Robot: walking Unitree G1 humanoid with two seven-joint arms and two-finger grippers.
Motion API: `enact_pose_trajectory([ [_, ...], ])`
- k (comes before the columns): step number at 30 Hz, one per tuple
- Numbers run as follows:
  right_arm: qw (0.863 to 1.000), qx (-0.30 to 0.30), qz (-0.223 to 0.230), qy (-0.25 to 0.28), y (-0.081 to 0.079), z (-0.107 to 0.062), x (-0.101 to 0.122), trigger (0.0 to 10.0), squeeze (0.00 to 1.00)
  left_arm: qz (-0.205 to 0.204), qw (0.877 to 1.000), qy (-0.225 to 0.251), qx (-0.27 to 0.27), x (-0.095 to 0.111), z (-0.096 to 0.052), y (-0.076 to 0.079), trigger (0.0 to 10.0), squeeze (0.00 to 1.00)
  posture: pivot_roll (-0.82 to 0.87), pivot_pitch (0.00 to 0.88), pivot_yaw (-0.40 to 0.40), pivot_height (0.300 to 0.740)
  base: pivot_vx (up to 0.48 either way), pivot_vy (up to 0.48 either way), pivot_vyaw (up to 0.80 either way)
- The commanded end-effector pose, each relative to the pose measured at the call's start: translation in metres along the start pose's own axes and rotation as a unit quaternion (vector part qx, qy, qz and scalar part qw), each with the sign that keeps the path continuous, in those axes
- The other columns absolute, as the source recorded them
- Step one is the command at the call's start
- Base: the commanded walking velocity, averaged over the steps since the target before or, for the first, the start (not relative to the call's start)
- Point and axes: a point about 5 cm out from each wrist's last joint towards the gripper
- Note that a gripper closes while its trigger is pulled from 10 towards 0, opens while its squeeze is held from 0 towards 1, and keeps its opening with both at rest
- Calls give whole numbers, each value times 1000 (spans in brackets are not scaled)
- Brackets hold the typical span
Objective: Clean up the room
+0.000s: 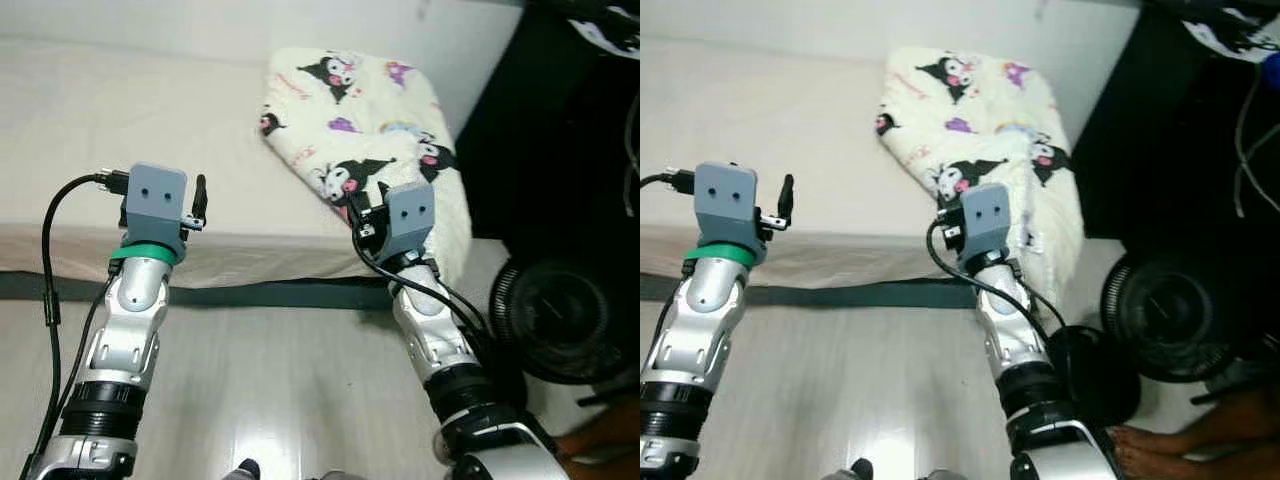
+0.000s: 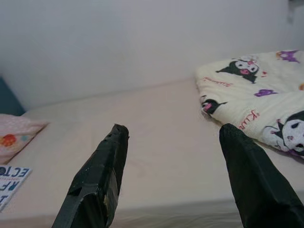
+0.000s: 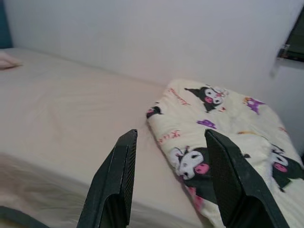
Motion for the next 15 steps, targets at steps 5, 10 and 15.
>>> enact_pose_trajectory([
  [5,1000,-13,11,4,5,-4,0,10000,0,1,1000,-7,-13,-4,-1,7,10000,0,-39,55,-44,740,130,0,0],
  [10,1000,-16,10,4,6,-6,0,10000,0,-1,1000,-3,-17,-2,0,10,10000,0,-43,55,-42,740,480,0,0],
  [15,1000,-17,8,3,7,-6,-1,10000,0,-3,1000,-3,-19,-2,1,11,10000,0,-46,55,-40,740,480,0,0],
])
Point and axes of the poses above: a point about 5 cm out from each wrist's last joint towards the gripper, its own z axis pointing out of the wrist towards the gripper, its own x axis along the axis of the wrist's last joint, y = z × x, and after that the axes turned 5 degrees about z, right-handed
